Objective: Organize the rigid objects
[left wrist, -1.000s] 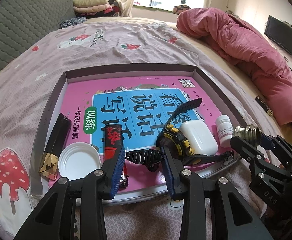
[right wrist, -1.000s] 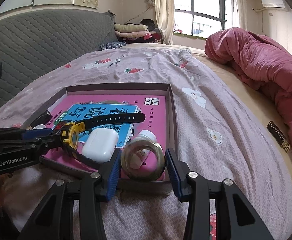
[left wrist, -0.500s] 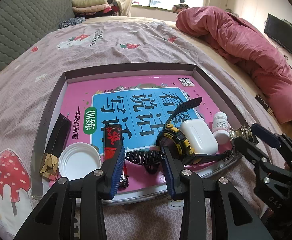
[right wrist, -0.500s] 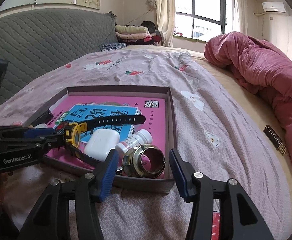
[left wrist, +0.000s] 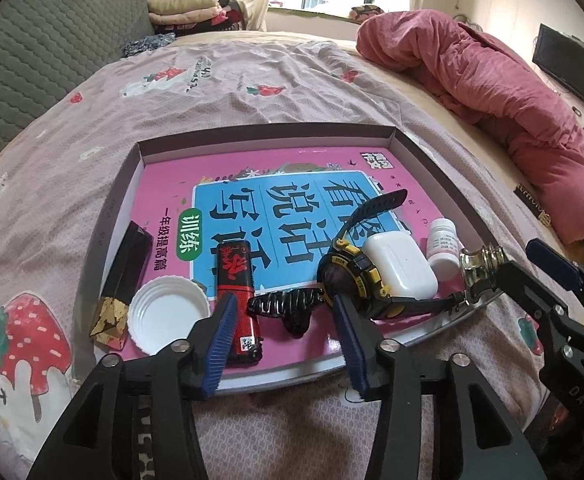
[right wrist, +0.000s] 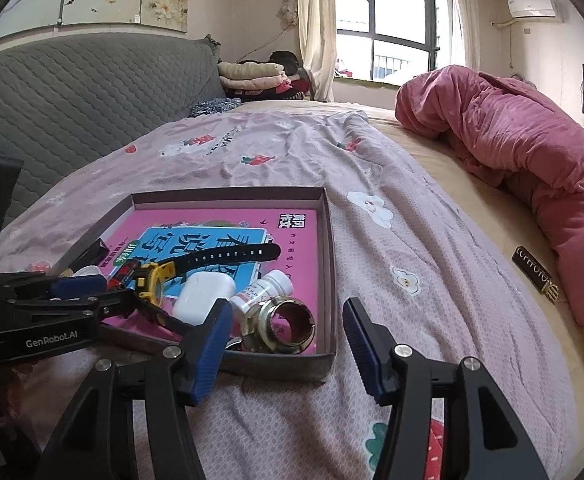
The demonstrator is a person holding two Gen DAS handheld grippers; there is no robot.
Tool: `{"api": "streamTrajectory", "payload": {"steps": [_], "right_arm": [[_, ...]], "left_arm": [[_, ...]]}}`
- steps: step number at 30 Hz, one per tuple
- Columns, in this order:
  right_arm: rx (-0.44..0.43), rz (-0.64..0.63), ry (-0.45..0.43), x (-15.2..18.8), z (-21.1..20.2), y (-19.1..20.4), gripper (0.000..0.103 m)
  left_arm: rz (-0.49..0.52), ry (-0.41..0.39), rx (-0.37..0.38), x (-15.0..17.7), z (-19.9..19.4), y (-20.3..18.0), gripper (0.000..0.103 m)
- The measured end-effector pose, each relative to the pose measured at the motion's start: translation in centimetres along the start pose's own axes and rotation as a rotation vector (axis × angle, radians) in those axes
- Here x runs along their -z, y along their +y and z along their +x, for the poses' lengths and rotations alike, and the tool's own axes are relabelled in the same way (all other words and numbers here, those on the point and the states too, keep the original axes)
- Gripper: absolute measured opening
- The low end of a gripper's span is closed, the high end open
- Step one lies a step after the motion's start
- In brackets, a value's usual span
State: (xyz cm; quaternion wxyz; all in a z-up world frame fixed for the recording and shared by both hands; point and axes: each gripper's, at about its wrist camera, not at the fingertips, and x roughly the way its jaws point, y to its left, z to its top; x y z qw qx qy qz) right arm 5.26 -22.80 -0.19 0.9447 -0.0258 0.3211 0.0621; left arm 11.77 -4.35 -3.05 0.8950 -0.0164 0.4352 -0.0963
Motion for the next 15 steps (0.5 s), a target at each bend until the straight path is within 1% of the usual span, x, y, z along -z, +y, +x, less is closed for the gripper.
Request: {"api": "streamTrajectory", "payload": {"steps": [5, 8, 10, 12, 15], "right_arm": [[-0.021, 0.007, 0.005, 0.0, -1.0, 0.9, 0.057], [-0.028, 0.021, 0.01, 0.0, -1.6, 1.5, 0.059], [-0.036, 0.033, 0.012, 0.0, -2.1, 1.8, 0.062], [-0.037, 0.032, 0.012, 0.1, -2.7, 2.3, 0.064], [-0.038, 0.019, 0.021, 0.1, -3.4, 3.2, 0.065]], "left_arm": [[-0.004, -0.015, -0.011, 0.3, -1.5, 0.3, 0.062], [-0.018, -0.017, -0.014, 0.6, -2.5, 0.6, 0.067], [-0.03, -0.03, -0.027, 0.9, -3.4, 0.9, 0.07], [-0.039, -0.045, -0.034, 1.1, -4.2, 1.1, 0.072], [-0.055, -0.058, -0.048, 1.4, -5.6, 1.6, 0.074]]}}
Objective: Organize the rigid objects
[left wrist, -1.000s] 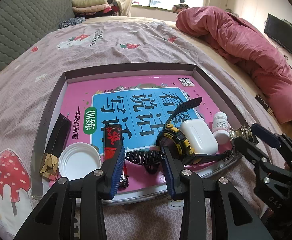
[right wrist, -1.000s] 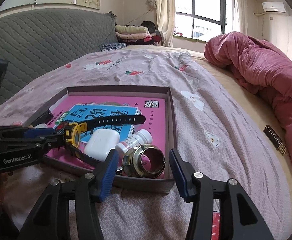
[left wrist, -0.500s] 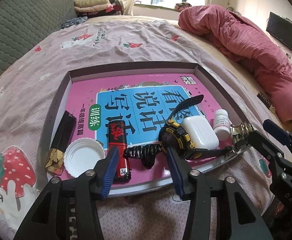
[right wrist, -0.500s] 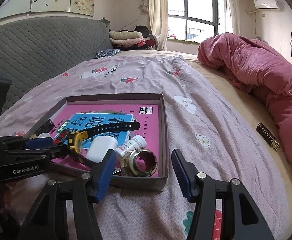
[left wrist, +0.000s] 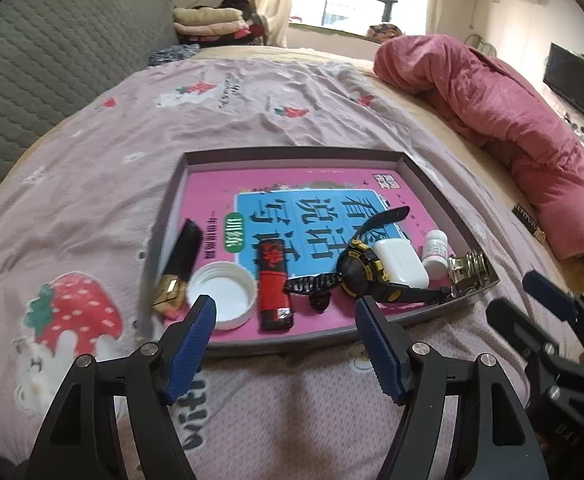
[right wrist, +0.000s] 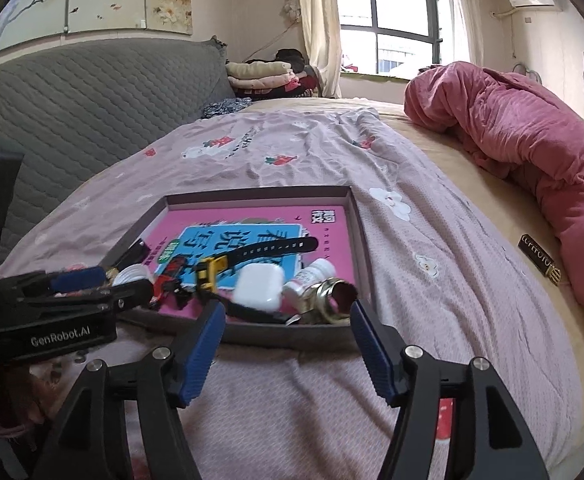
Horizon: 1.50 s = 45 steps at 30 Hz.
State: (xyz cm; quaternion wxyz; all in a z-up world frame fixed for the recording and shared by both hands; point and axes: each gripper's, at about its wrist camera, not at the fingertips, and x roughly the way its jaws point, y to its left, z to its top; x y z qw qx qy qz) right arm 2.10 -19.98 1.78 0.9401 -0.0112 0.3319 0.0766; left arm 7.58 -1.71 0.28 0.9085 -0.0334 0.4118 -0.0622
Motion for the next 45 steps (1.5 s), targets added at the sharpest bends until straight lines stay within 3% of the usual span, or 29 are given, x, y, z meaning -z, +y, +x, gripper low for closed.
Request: {"api": "streamTrajectory", "payload": {"steps": [16, 33, 45], "right_arm": [[0.041, 0.034, 0.076, 1.9, -3.0, 1.5, 0.065], [0.037, 0.075, 0.058, 3.1, -6.9, 2.2, 0.065], [0.042, -0.018, 0.054, 3.9, -5.5, 4.1, 0.065]], "left_arm": [[-0.016, -0.003, -0.146, 2.8, -5.1, 1.0, 0.074], [-0.005, 0.015, -0.09, 5.3, -9.2, -1.3, 0.074], [-0.033, 0.036, -0.112, 6.1, -7.2, -0.5, 0.074]]}}
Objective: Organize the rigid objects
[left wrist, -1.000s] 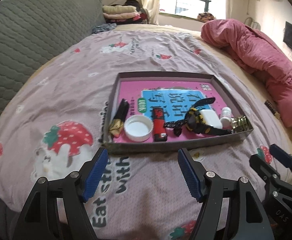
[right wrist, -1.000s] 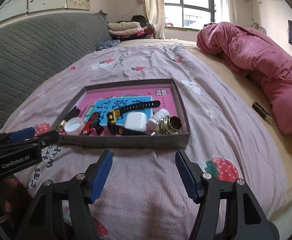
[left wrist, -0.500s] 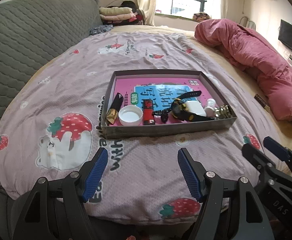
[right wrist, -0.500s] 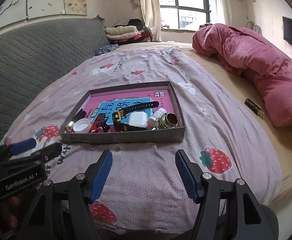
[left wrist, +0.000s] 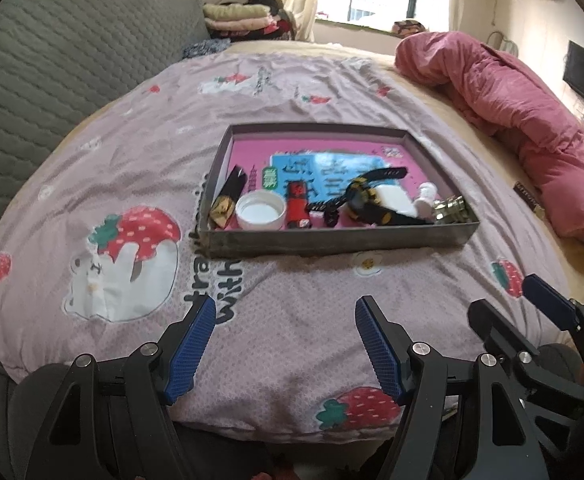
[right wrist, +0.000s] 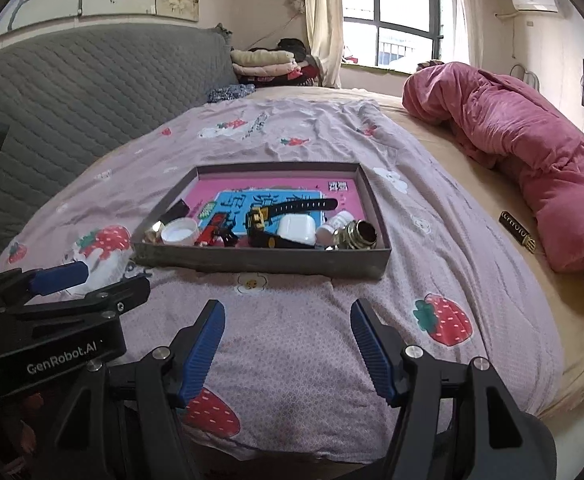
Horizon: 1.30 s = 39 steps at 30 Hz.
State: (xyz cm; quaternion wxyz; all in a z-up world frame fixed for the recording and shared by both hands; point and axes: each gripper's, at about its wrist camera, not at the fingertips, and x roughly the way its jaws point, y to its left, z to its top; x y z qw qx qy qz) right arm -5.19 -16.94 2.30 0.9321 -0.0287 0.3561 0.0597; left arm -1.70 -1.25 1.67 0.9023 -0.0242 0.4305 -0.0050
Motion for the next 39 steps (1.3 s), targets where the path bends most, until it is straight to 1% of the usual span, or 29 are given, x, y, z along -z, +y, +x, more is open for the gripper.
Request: {"api": "streamTrajectory", "payload": {"steps": [3, 6, 11, 16, 26, 39], "right_arm": [[0.013, 0.001, -0.011, 0.1, 0.4, 0.0, 0.065], [0.052, 0.009, -0.017, 0.2, 0.8, -0.1, 0.065], [0.056, 0.01, -0.005, 0.3, 2.0, -0.2, 0.065], [0.07, -0.011, -0.023, 0.0, 2.5, -0.1, 0.065], [0.051, 0.011, -0.003, 0.1, 3.4, -0.7, 0.065], [0.022, 0.003, 0.02, 0.5, 3.7, -0.1, 0.065]], "left_arm": [[-0.007, 0.007, -0.018, 0.2, 0.8, 0.4, 0.074], [-0.018, 0.009, -0.024, 0.3, 1.4, 0.8, 0.074], [-0.014, 0.006, -0.024, 0.4, 2.0, 0.8, 0.074], [-0.003, 0.008, -0.024, 0.5, 2.5, 0.6, 0.074], [-0.01, 0.012, -0.026, 0.5, 3.0, 0.8, 0.074], [-0.006, 0.015, -0.025, 0.4, 3.1, 0.8, 0.074]]}}
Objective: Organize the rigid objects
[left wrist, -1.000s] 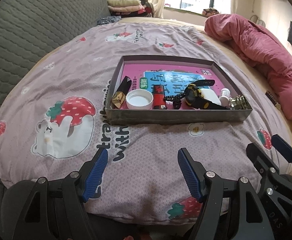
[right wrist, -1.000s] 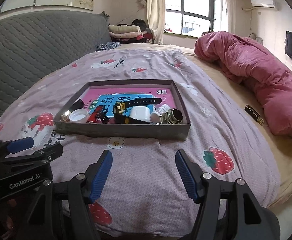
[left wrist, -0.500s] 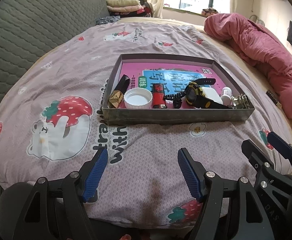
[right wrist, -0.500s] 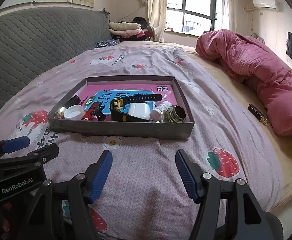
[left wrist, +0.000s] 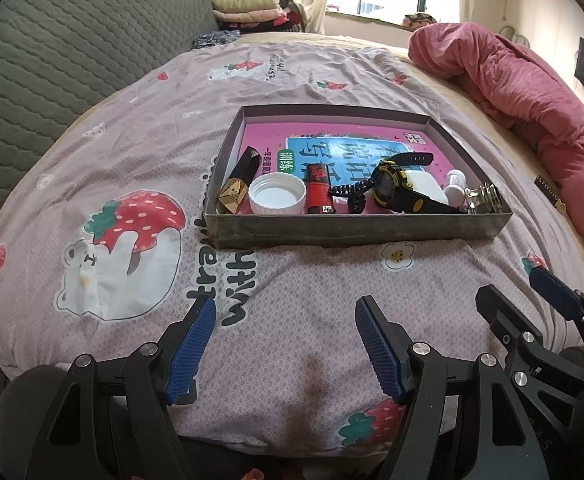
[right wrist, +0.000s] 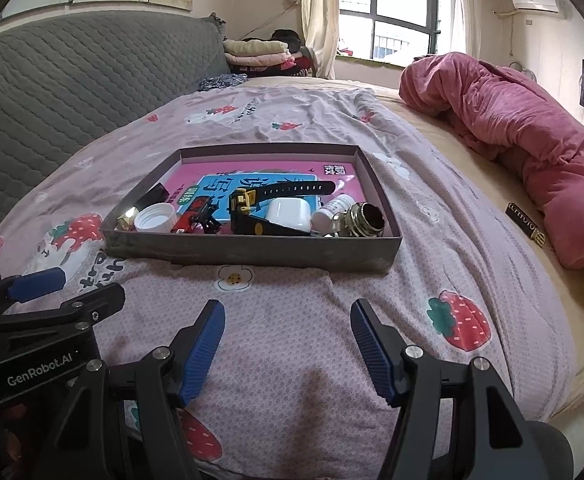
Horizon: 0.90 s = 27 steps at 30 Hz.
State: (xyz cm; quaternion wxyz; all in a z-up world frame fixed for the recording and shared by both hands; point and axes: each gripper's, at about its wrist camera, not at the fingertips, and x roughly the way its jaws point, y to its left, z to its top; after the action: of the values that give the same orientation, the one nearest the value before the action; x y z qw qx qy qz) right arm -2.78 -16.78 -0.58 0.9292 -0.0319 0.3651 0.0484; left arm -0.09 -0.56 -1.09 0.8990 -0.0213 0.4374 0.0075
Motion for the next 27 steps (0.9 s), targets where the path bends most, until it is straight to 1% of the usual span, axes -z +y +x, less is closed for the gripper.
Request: {"api": "streamTrajectory", "payload": {"steps": [11, 27], "right_arm": [[-0.001, 0.01, 0.006, 0.03, 0.07, -0.1, 0.065], [-0.007, 0.022, 0.013, 0.1, 0.02, -0.36, 0.065]], "left_arm": [[0.001, -0.008, -0.003, -0.01, -0.26, -0.04, 0.074], [0.007, 0.008, 0.0, 0.0, -0.15, -0.18, 0.074]]}}
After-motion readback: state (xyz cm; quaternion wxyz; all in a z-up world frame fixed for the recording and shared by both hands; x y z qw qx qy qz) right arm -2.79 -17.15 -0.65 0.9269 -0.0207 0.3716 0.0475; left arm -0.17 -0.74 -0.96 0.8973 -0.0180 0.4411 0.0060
